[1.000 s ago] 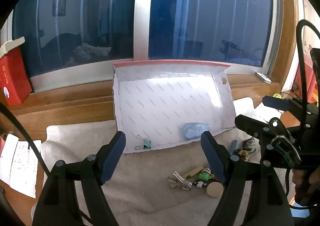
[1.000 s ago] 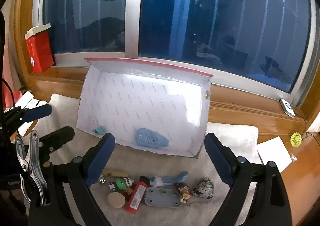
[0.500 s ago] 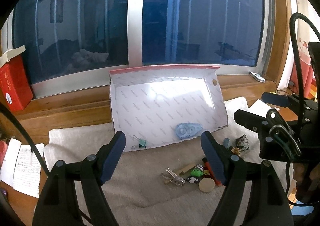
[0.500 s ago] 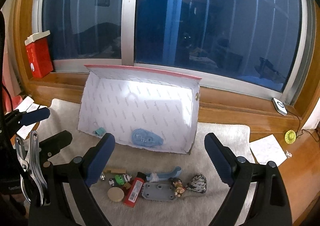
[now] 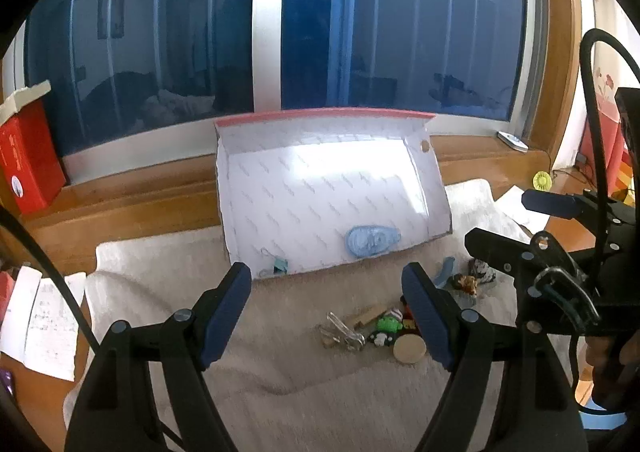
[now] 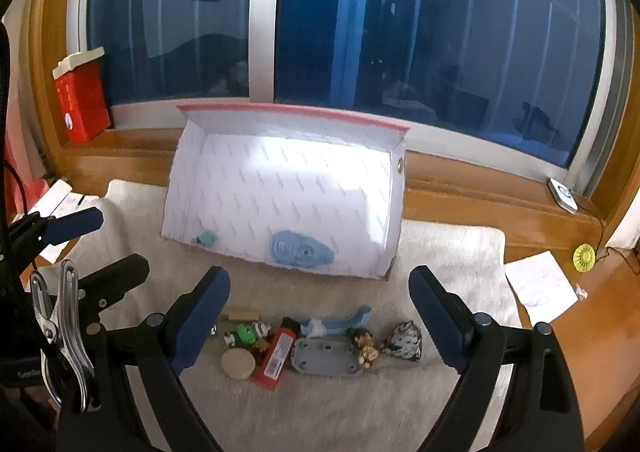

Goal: Organize objects
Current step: 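Move both tools back toward the object pile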

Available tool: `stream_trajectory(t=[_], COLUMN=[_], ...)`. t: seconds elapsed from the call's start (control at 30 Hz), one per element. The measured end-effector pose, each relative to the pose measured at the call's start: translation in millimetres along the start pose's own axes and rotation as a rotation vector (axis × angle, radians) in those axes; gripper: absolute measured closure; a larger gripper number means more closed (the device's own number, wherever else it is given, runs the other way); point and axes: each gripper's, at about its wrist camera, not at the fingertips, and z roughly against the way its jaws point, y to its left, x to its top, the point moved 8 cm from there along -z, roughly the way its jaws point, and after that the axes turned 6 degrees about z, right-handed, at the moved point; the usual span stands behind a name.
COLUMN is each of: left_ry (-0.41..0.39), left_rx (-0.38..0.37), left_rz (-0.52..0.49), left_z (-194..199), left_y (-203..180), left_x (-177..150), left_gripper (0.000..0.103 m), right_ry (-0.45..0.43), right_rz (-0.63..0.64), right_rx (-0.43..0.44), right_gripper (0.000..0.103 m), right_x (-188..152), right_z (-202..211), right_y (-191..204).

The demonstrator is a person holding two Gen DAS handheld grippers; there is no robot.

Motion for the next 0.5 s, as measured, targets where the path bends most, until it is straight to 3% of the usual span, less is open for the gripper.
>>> stream_trajectory(t=[0.5], left_ry=[0.111], left_rx=[-0.017], left_rz=[0.050], left_z=[-13], left_y=[7], left_x=[-40], left_gripper=[0.024], right_ry=[0.117], right_rz=[-0.009], right_rx=[0.030], right_gripper=[0.010], right_x=[-39], right_z=[-16], right_y=[14])
